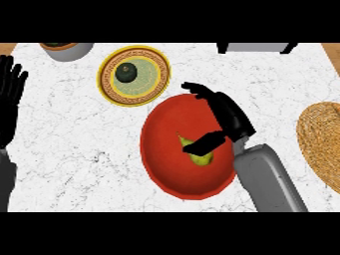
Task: Pick the pear from the placemat and place it in the bowl
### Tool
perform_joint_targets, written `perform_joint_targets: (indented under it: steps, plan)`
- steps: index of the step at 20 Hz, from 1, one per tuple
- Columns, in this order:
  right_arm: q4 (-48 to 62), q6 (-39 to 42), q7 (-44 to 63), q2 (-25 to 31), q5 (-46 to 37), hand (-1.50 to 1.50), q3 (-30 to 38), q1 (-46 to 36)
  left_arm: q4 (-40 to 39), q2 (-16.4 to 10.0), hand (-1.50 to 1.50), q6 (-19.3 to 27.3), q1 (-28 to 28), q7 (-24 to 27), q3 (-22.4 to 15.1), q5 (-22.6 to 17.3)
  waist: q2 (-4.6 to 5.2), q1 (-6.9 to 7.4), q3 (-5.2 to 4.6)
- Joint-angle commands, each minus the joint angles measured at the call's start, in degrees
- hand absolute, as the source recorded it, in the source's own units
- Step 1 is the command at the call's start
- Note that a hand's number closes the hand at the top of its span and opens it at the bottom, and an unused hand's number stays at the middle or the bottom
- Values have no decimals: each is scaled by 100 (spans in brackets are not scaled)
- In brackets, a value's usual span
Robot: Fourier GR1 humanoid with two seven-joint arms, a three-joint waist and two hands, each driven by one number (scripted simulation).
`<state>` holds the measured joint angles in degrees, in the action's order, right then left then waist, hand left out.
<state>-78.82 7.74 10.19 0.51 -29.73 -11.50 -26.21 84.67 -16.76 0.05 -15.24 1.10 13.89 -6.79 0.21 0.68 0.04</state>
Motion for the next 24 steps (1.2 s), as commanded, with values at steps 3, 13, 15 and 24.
perform_joint_targets:
  steps: [3,13,15,24]
  plan:
    - [395,-978,-674,-49,450,-150,778,-228,-76,-216,0,-99,-278,-292,176,-180,-5,-33,0]
    - [1336,52,-1432,1513,2133,-150,2980,-585,213,237,0,229,69,-33,-224,245,2,-30,2]
    - [1374,420,-1649,1846,2341,-150,3138,-385,4,-136,0,-201,91,90,143,-99,-7,-52,-2]
    - [3993,1818,-3220,3459,2743,-150,3904,-839,31,249,0,35,35,126,-181,116,31,39,6]
